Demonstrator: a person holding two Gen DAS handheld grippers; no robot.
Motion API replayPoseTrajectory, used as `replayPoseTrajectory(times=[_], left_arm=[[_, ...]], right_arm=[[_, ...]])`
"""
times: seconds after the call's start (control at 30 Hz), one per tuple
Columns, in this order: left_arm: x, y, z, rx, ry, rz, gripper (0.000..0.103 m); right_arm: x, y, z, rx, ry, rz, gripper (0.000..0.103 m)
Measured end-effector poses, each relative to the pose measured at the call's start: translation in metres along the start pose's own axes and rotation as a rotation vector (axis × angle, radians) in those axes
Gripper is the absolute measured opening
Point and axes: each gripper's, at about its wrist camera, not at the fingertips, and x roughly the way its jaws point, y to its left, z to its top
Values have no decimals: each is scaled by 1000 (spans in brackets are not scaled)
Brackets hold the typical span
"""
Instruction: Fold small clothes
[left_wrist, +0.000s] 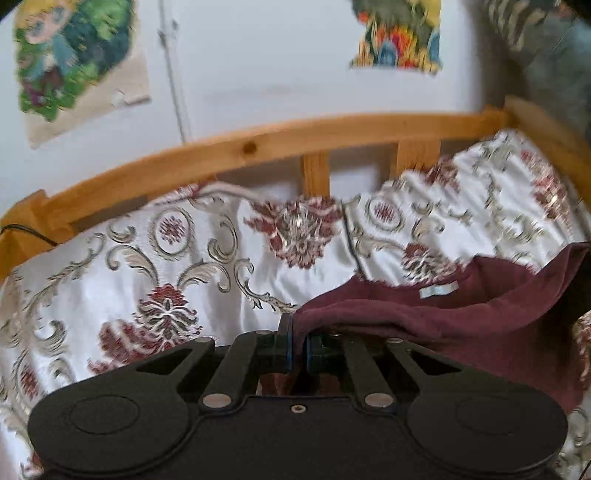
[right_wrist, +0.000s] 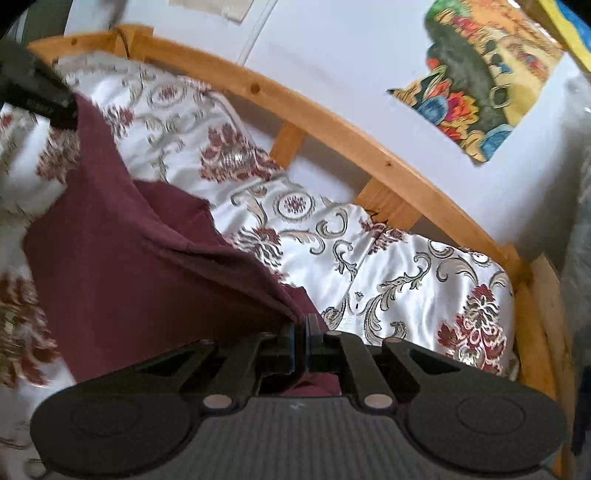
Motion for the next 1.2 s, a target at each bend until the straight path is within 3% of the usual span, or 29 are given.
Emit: replayPoseTrajectory(times=[0.27, 0.47, 0.57, 0.67, 0.73, 0.77, 0.8, 0.93, 1.0, 1.2], left_arm=[[71, -11, 15, 0, 146, 27, 7], [110, -14, 19, -52, 227, 55, 7], [123, -13, 19, -84, 259, 65, 9], [129, -10, 17, -134, 275, 66, 21], [127, -9, 16, -152, 270, 69, 46], [124, -8, 16, -154, 261, 72, 70], [119, -7, 16, -156, 240, 82, 82], [99, -4, 15, -124, 178, 120, 87], [87, -1, 11, -121, 154, 117, 95], [43, 5, -36, -111, 125, 51, 96]], right_arm=[[76, -23, -22, 114, 77, 35, 7], [105, -35, -28, 207, 96, 77, 7], [117, -46, -32, 284, 107, 114, 13], [120, -59, -37, 359, 83, 146, 30], [116, -67, -42, 397, 48, 139, 50], [113, -69, -44, 412, 31, 138, 54], [108, -72, -47, 425, 11, 139, 63], [90, -75, -58, 448, -63, 105, 93], [79, -72, -65, 458, -102, 89, 99], [53, -53, -89, 499, -187, 70, 103]])
